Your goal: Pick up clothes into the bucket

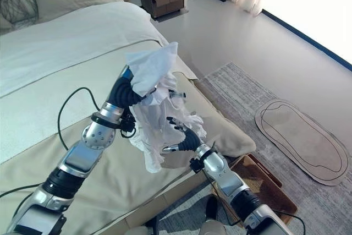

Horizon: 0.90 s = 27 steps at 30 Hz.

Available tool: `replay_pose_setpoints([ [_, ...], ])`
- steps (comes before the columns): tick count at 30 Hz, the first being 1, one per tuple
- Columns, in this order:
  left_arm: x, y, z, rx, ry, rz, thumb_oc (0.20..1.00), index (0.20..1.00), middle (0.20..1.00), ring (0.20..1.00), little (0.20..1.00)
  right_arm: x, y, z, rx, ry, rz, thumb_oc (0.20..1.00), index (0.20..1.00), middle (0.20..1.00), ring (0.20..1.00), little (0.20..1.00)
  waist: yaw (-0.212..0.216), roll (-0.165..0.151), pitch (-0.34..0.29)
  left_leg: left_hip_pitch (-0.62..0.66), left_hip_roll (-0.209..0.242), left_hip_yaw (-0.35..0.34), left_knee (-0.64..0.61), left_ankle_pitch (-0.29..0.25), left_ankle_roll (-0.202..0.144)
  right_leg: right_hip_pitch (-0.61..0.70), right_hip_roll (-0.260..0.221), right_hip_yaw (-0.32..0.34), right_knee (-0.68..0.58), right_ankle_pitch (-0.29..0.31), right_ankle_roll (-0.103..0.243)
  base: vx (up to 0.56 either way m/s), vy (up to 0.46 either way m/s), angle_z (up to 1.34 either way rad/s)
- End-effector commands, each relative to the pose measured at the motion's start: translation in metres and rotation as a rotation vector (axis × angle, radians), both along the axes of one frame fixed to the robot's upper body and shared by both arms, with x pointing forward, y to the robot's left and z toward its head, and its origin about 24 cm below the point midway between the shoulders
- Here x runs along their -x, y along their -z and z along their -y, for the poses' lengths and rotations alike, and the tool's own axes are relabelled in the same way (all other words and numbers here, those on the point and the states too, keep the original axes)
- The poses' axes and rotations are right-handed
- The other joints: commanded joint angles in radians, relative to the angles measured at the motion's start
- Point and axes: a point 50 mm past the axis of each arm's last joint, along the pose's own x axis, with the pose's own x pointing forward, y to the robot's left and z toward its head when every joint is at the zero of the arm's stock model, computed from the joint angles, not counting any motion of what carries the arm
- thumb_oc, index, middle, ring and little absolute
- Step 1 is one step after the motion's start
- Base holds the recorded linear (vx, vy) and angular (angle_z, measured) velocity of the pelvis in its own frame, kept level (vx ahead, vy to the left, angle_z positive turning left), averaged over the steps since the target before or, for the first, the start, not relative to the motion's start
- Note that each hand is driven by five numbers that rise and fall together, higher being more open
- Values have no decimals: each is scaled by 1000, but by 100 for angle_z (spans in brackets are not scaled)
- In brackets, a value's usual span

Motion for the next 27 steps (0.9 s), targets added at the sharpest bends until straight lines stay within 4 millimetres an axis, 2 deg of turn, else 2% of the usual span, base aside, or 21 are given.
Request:
replay_pose_setpoints([
  [1,8,-35,22,79,139,123,200,200,200,200,200,-11,-30,-34,-100,-73,72,1000,1000,1000,1000,1000,27,-36,-41,14,28,8,28,-43,-13,59,-69,-20,34,-30,80,0,0,0],
  [6,7,-36,30,49,135,140,200,200,200,200,200,-14,-36,-46,-93,-86,95,1000,1000,1000,1000,1000,32,-37,-50,18,29,6,19,-40,-13,63,-68,-22,26,-29,80,0,0,0],
  [15,0,-46,15,39,31,201,200,200,200,200,200,-13,-35,-42,-63,-80,111,1000,1000,1000,1000,1000,33,-41,-61,28,26,9,15,-44,-10,73,-67,-24,22,-29,81,0,0,0],
  [18,-6,-57,-3,48,-60,247,200,200,200,200,200,-10,-27,-32,-48,-82,85,1000,1000,1000,1000,1000,32,-42,-67,35,25,12,13,-46,-10,78,-67,-25,22,-30,83,0,0,0],
  [20,-10,-63,-13,55,-111,267,200,200,200,200,200,-6,-17,-23,-27,-81,48,1000,1000,1000,1000,1000,30,-42,-70,38,25,12,11,-46,-11,81,-67,-26,22,-31,84,16,-2,0],
  [21,-15,-68,-22,77,-146,270,200,200,200,200,200,-2,-5,-12,-7,-61,0,1000,1000,1000,1000,1000,28,-41,-75,43,26,13,9,-46,-12,85,-67,-27,21,-31,85,0,0,0],
  [22,-15,-68,-22,78,-145,270,200,200,200,200,200,-2,-4,-12,-7,-61,0,1000,1000,1000,1000,1000,28,-40,-76,43,26,13,9,-46,-12,85,-67,-28,21,-30,85,0,0,0],
  [24,-20,-82,-39,98,-217,307,200,200,200,200,200,3,14,8,29,-4,-60,1000,1000,1000,1000,1000,24,-38,-82,49,25,14,7,-46,-13,92,-66,-31,20,-31,86,14,-4,2],
  [25,-20,-82,-38,98,-217,307,200,200,200,200,200,3,14,8,29,-3,-60,1000,1000,1000,1000,1000,24,-38,-81,49,25,14,7,-46,-13,92,-66,-31,20,-31,86,0,0,0],
  [27,-22,-96,-51,91,-276,351,200,200,200,200,200,9,25,24,52,37,-104,1000,1000,1000,1000,1000,20,-37,-85,52,25,14,6,-46,-13,96,-65,-32,18,-31,89,0,0,0],
])
